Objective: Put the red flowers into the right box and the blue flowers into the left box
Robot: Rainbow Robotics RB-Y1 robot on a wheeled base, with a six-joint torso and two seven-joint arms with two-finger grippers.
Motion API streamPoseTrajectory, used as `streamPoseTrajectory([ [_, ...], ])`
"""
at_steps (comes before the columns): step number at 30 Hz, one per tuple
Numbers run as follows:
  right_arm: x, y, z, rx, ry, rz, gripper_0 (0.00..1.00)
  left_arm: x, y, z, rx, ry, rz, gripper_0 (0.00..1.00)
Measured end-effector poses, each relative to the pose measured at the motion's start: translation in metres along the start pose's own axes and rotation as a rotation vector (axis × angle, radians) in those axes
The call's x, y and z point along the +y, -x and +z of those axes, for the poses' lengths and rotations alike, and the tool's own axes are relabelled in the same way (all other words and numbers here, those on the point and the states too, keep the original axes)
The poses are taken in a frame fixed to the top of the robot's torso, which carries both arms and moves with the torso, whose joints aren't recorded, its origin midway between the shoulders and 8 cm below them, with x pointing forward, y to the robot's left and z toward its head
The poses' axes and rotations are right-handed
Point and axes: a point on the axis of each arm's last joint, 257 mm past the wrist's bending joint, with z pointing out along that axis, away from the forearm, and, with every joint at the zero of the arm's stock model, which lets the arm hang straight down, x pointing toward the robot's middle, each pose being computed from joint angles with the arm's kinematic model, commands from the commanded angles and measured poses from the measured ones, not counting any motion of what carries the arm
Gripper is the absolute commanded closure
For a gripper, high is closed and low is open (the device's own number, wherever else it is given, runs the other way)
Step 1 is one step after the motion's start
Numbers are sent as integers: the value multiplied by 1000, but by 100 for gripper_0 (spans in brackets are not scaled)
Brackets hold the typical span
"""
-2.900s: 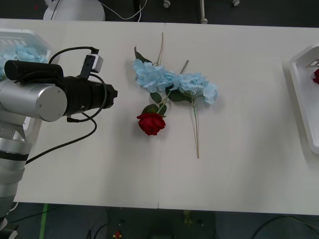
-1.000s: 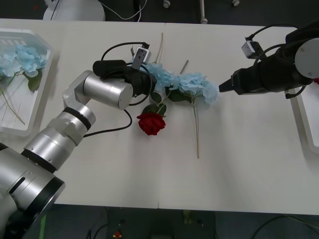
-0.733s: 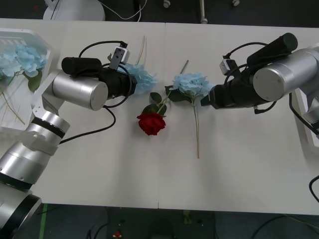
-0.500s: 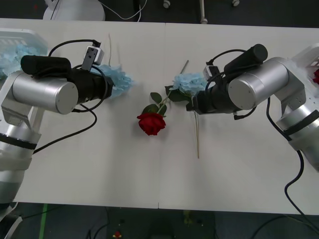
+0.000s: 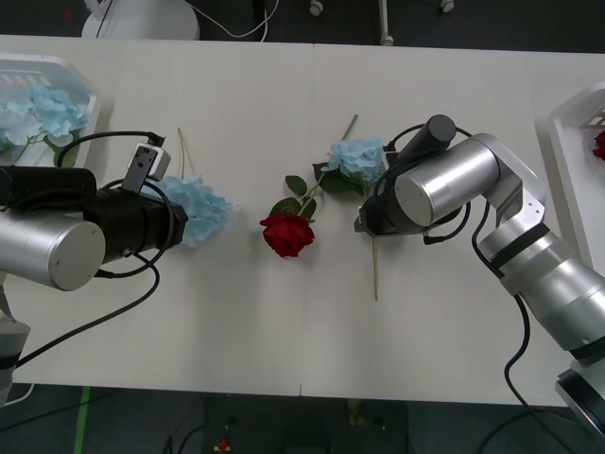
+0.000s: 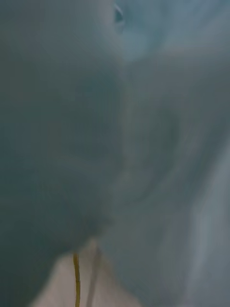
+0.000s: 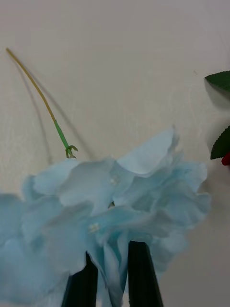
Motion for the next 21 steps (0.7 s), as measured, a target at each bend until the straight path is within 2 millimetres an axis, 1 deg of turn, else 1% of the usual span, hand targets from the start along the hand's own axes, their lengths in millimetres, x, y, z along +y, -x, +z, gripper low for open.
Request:
streamPoseTrajectory([
  [1,1,-1,3,7,-1,6,0,0,-2,0,0,0,-2,13],
  [2,2,-1,6,9,0,10,0,0,-2,0,-2,0,-4,8],
  [3,3,0,7,11,1,13,0,0,-3,1,-3,0,-4,1],
  [5,5,2,9,12,1,15,0,0,-3,1,-4,-1,-6,0],
  [6,6,3,9,11,2,15,7,0,-3,1,-4,-3,-6,0],
  [7,8,5,9,9,2,13,11,-1,-3,1,-4,-4,-7,0],
  [8,9,6,8,6,2,12,19,-2,-3,0,-5,-8,-8,0],
  [10,10,8,7,2,3,9,30,-2,-2,-1,-4,-13,-10,0],
  [11,11,9,7,0,4,9,36,-2,-3,-3,1,-14,-11,0],
  [12,11,10,6,-1,4,8,38,-1,-4,-7,15,-15,-13,0],
  [14,11,11,6,-2,3,7,55,4,-9,-21,55,-11,-20,0],
  [15,11,11,6,-3,3,6,60,8,-10,-31,71,-6,-25,0],
  [16,11,11,6,-4,2,6,71,13,-10,-41,83,-2,-29,0],
  [18,11,12,6,-5,0,5,81,21,-7,-58,88,-2,-27,0],
  [19,10,12,6,-5,-1,5,84,25,-7,-66,91,-7,-13,0],
  [21,10,12,6,-6,-3,4,93,32,-5,-76,86,-18,16,0],
])
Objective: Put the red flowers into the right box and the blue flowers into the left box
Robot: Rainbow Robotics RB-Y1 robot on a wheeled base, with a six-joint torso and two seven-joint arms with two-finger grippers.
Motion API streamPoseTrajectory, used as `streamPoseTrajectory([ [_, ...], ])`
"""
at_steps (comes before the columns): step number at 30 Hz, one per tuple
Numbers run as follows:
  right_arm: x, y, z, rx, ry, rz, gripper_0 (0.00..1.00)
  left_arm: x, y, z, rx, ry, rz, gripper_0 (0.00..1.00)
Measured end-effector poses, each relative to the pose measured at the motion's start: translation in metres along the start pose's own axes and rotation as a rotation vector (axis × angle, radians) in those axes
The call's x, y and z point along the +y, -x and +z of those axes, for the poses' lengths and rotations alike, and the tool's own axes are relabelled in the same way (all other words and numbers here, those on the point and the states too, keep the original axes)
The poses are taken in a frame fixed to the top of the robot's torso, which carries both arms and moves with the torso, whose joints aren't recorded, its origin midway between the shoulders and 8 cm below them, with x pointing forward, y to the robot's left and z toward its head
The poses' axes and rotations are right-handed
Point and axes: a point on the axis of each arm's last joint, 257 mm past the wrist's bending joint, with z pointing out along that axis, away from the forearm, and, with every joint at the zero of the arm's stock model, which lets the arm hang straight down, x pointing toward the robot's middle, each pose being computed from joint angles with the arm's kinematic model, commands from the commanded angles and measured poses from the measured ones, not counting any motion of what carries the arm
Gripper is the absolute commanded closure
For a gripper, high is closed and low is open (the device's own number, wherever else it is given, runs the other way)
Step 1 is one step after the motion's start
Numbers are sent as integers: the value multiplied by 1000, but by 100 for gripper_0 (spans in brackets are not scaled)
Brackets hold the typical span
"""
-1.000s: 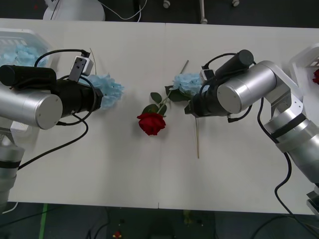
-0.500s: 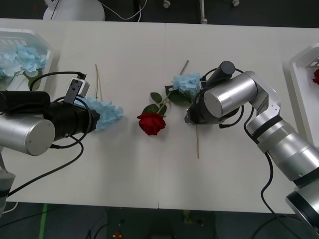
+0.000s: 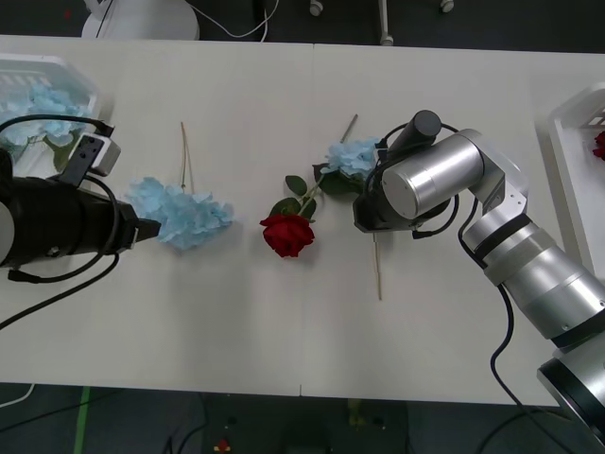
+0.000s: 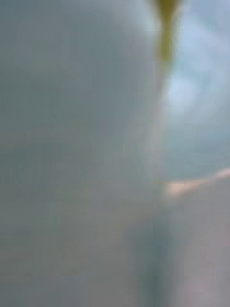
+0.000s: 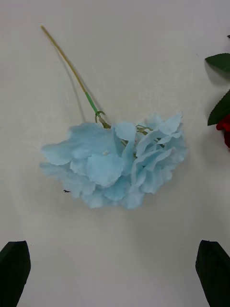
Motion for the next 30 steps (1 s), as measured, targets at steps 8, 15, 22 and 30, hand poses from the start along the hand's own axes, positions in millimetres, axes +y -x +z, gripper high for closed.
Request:
streamPoseTrajectory([
  [8,0,3,-1,-5,-2,-3,100,7,32,-1,-42,-22,-55,0],
  [15,20,23,-18,-11,95,54,100,3,88,31,-39,-16,-697,0],
  [22,39,87,-72,-129,274,-106,100,-6,135,68,-83,10,-1114,0],
  [30,75,146,-140,-315,487,-227,100,-6,159,111,-142,58,-1646,0],
])
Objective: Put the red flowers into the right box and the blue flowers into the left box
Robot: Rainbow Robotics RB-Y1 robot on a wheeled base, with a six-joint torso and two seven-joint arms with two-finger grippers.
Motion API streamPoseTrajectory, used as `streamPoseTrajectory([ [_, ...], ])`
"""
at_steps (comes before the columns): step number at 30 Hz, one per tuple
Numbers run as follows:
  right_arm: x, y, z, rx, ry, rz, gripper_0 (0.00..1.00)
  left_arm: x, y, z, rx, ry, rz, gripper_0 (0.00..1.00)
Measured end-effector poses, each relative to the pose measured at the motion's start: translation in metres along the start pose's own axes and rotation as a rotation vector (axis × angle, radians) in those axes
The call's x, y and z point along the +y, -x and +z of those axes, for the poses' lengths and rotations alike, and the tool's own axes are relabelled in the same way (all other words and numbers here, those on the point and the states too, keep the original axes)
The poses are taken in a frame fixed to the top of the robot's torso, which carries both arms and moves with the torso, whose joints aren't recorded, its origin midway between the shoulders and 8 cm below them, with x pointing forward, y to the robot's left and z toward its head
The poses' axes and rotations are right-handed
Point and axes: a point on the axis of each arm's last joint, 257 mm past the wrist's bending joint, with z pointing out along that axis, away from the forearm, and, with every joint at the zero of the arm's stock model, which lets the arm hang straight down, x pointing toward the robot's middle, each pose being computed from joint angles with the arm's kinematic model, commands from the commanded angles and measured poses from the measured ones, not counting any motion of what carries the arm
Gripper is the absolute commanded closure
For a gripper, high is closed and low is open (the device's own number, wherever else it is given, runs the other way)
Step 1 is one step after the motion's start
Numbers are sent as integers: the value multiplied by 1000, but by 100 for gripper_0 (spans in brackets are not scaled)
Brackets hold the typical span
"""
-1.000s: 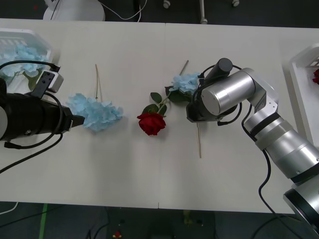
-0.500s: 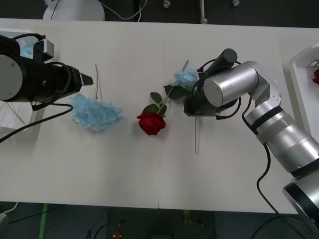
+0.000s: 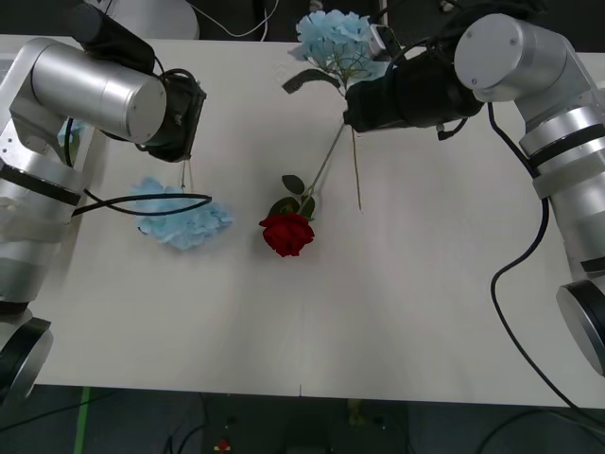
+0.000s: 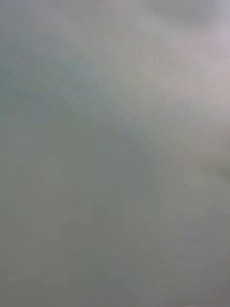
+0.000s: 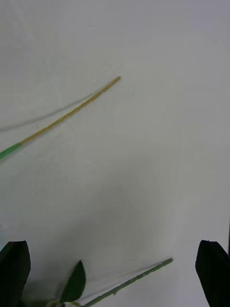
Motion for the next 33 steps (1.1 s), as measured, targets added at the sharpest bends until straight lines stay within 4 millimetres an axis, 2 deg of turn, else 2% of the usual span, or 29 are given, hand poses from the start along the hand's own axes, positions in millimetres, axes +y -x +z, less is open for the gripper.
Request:
streamPoseTrajectory([
  [5,36,28,-7,-104,111,-207,100,8,1,27,-39,-2,-139,0],
  [9,59,43,-14,-169,188,-210,100,22,3,47,-66,-1,-265,0],
  [12,67,49,-16,-197,215,-212,100,31,5,56,-91,-1,-337,0],
  [16,76,55,-14,-242,219,-304,100,27,5,55,-89,-16,-315,0],
  [19,83,54,-7,-249,224,-320,100,16,4,49,-78,-34,-254,0],
  [23,96,49,2,-247,238,-326,100,0,6,29,-35,-34,-125,0],
  [27,108,48,7,-249,260,-324,100,-11,14,-1,16,-50,159,0],
  [30,115,48,7,-253,279,-318,100,-3,27,-21,34,-58,358,0],
  [33,121,48,8,-262,292,-333,100,14,45,-42,41,-55,428,0],
])
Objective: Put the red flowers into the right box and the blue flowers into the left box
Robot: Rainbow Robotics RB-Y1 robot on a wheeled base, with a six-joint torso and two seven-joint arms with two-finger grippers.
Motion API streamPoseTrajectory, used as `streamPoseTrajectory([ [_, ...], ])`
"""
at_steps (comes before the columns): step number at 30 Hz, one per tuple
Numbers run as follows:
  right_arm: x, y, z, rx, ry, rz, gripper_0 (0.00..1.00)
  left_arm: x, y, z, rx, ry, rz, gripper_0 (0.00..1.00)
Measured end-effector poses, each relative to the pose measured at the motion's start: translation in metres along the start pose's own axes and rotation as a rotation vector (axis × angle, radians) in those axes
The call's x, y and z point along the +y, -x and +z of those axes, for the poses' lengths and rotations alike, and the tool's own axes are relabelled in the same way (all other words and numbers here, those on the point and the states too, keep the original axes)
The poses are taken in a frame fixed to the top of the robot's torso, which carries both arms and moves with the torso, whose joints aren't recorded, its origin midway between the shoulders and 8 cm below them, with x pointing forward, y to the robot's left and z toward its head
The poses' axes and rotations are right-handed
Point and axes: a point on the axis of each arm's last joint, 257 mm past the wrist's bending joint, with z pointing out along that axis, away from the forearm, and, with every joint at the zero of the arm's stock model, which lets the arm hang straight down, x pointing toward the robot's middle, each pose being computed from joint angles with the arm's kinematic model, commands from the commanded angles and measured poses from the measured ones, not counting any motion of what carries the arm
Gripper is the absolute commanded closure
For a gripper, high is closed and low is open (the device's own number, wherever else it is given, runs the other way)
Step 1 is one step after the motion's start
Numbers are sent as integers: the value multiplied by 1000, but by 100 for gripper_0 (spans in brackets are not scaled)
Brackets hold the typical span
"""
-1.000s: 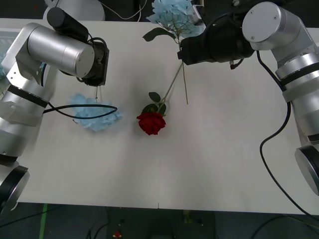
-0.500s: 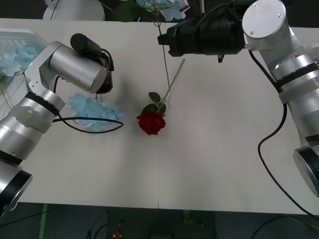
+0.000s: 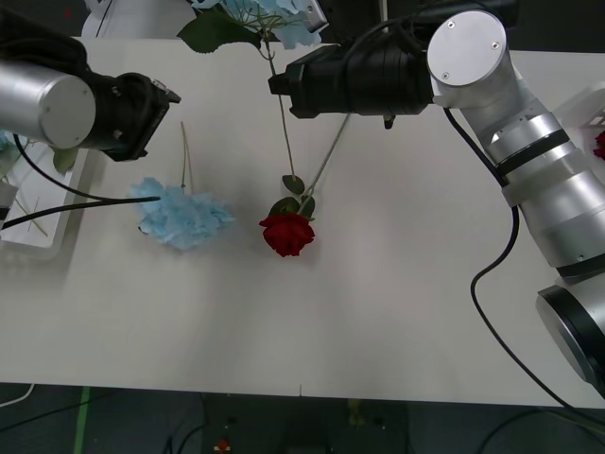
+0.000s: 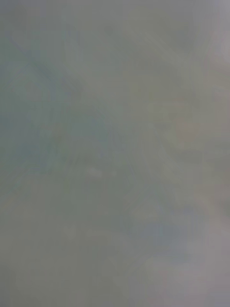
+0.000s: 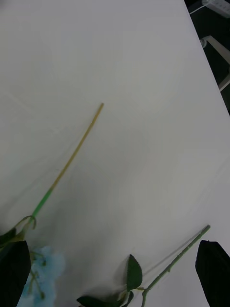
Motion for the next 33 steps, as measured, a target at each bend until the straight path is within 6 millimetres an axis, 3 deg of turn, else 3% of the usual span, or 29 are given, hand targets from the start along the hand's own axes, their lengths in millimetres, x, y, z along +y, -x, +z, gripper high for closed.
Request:
streamPoseTrajectory([
  [3,4,2,3,-10,6,-7,100,27,8,-21,17,1,11,0],
  [5,6,4,5,-17,9,-5,100,43,15,-33,29,-21,108,0],
  [8,9,5,7,-21,14,-4,100,66,18,-44,48,-60,423,0],
  [11,11,5,9,-23,19,-8,100,76,13,-50,45,-132,724,0],
  [13,12,6,9,-24,21,-18,100,72,5,-51,30,-211,801,0],
  [19,13,6,10,-25,22,-23,100,50,-25,-55,10,-436,692,0],
  [27,14,6,10,-25,23,-23,100,18,-91,-50,-139,-648,1174,0],
  [33,17,6,12,-26,29,-21,100,-4,-145,-43,-157,-751,1168,0],
])
